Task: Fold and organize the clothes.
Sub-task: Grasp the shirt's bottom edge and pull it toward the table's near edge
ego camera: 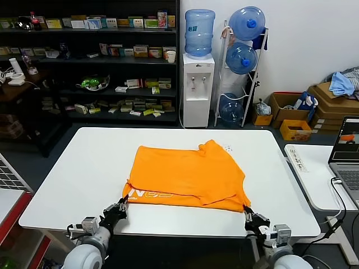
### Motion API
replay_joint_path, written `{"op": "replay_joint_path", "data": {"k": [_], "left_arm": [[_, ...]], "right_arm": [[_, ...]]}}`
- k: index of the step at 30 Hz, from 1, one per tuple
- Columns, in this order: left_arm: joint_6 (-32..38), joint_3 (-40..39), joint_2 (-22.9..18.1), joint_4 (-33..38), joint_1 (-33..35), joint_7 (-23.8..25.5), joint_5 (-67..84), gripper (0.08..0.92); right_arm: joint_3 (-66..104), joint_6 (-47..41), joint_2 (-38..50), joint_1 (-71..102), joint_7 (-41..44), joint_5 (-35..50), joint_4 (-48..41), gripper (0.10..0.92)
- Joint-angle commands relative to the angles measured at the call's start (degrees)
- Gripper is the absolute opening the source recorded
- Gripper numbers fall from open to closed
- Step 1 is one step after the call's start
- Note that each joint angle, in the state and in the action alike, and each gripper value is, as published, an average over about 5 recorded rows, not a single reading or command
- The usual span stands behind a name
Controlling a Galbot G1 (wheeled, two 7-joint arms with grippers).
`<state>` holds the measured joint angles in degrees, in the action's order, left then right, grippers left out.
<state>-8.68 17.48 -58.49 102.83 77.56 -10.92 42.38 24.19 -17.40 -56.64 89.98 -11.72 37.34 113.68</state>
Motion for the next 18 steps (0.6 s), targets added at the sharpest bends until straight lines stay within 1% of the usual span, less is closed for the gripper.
{"op": "replay_joint_path", "data": {"k": [1,5,10,13,18], "left_arm": [[-5.69,0.9,6.11,14.92,10.18,-11.65,8.19,0.106],[-6.56,1.41,6.57,18.53,15.08,-13.87,7.88,0.106],[-7.81,1.77,5.93,19.62,17.17,-14.8,6.26,0.111],[-8.47,2.05,5.93,19.69,17.32,-14.63,5.97,0.159],[-8.67,2.77,6.57,19.59,14.89,-14.82,5.57,0.301]], "right_arm": [[2.03,-0.5,3.65,9.66,-1.35,2.1,6.78,0.124],[3.84,-1.27,4.41,12.85,-2.04,3.63,8.06,0.124],[4.85,-2.07,4.42,14.01,-2.27,3.82,8.49,0.136],[5.05,-2.5,4.44,13.54,-2.12,3.73,8.97,0.182],[6.29,-2.4,5.56,9.97,-2.34,3.58,10.44,0.32]]}}
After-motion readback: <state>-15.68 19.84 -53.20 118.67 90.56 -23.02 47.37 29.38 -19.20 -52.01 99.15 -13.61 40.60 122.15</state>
